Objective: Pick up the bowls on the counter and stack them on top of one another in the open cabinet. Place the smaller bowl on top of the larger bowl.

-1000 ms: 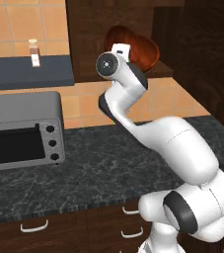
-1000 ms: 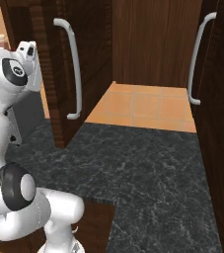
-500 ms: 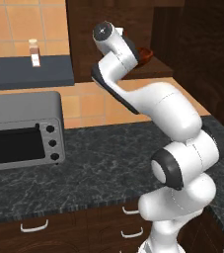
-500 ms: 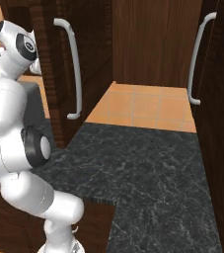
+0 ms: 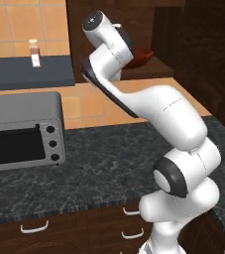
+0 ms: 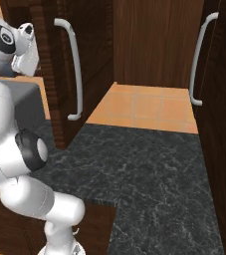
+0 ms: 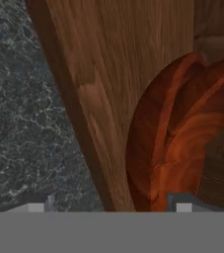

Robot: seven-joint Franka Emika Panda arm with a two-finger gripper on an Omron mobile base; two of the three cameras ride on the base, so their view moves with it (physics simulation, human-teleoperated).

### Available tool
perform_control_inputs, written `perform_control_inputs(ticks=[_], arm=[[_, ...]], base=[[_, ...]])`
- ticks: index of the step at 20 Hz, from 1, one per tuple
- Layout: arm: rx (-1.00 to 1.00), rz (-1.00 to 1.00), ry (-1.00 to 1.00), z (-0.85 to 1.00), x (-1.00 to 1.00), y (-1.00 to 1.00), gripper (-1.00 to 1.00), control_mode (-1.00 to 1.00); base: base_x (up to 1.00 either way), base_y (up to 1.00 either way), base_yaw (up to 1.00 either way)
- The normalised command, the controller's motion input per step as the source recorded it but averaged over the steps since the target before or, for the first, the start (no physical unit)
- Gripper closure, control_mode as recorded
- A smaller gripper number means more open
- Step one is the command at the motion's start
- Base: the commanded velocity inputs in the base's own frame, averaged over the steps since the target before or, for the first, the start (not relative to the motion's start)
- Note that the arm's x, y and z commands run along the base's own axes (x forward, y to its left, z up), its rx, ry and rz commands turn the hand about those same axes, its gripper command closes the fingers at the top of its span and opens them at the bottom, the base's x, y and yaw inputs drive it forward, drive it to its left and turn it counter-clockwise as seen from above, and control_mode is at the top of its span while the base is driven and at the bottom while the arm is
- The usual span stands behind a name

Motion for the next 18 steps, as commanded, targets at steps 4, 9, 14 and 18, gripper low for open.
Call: perform_control_inputs(ticks=[4,9,14,18], arm=[[0.01,0.0,-0.14,-0.86,-1.0,-0.44,-1.0,-1.0],[0.0,0.0,-0.01,-1.0,-1.0,-0.85,-1.0,-1.0],[0.0,0.0,0.01,-1.0,-0.95,-0.84,-1.0,-1.0],[-0.06,0.0,0.07,-0.33,-0.06,-0.06,-1.0,-1.0]], base=[[0.0,0.0,0.0],[0.0,0.0,0.0],[0.0,0.0,0.0],[0.0,0.0,0.0]])
